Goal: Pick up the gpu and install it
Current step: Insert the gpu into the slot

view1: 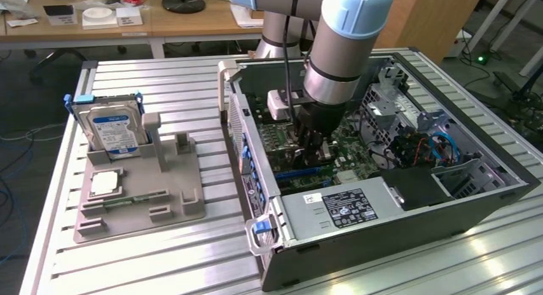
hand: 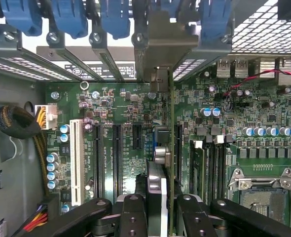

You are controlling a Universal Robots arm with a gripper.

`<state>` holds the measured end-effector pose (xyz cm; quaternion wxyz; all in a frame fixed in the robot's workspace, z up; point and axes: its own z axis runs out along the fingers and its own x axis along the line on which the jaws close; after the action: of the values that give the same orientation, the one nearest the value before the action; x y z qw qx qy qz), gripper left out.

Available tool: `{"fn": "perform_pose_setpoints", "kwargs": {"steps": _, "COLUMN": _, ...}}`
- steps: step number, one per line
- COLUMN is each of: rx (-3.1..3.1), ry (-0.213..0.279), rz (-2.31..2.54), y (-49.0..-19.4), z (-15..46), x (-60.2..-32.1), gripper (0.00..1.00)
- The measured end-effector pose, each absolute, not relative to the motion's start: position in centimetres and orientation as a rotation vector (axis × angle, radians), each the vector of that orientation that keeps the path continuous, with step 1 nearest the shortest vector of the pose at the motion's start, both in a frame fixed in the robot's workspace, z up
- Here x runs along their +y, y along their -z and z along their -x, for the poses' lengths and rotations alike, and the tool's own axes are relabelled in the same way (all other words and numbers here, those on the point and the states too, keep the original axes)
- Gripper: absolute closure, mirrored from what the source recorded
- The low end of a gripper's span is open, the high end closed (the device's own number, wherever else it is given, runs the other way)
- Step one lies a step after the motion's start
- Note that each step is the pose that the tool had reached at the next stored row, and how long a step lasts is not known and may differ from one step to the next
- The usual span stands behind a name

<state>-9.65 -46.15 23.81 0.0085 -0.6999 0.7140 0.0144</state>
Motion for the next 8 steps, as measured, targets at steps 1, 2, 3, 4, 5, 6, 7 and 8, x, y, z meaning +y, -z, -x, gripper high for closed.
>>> {"fn": "perform_pose_setpoints", "kwargs": {"steps": 1, "rx": 2.232, "ry": -0.043, "rz": 2.188, "y": -23.80, "z": 9.65, "x": -46.14, "gripper": 0.72}}
{"fn": "perform_pose_setpoints", "kwargs": {"steps": 2, "rx": 2.233, "ry": -0.040, "rz": 2.189, "y": -23.79, "z": 9.65, "x": -46.14, "gripper": 0.72}}
{"fn": "perform_pose_setpoints", "kwargs": {"steps": 3, "rx": 2.235, "ry": -0.037, "rz": 2.191, "y": -23.79, "z": 9.65, "x": -46.15, "gripper": 0.72}}
{"fn": "perform_pose_setpoints", "kwargs": {"steps": 4, "rx": 2.236, "ry": -0.033, "rz": 2.192, "y": -23.78, "z": 9.65, "x": -46.15, "gripper": 0.72}}
{"fn": "perform_pose_setpoints", "kwargs": {"steps": 5, "rx": 2.237, "ry": -0.031, "rz": 2.193, "y": -23.77, "z": 9.65, "x": -46.15, "gripper": 0.72}}
{"fn": "perform_pose_setpoints", "kwargs": {"steps": 6, "rx": 2.238, "ry": -0.030, "rz": 2.194, "y": -23.77, "z": 9.65, "x": -46.15, "gripper": 0.72}}
{"fn": "perform_pose_setpoints", "kwargs": {"steps": 7, "rx": 2.238, "ry": -0.030, "rz": 2.194, "y": -23.76, "z": 9.65, "x": -46.15, "gripper": 0.72}}
{"fn": "perform_pose_setpoints", "kwargs": {"steps": 8, "rx": 2.238, "ry": -0.030, "rz": 2.194, "y": -23.77, "z": 9.66, "x": -46.15, "gripper": 0.72}}
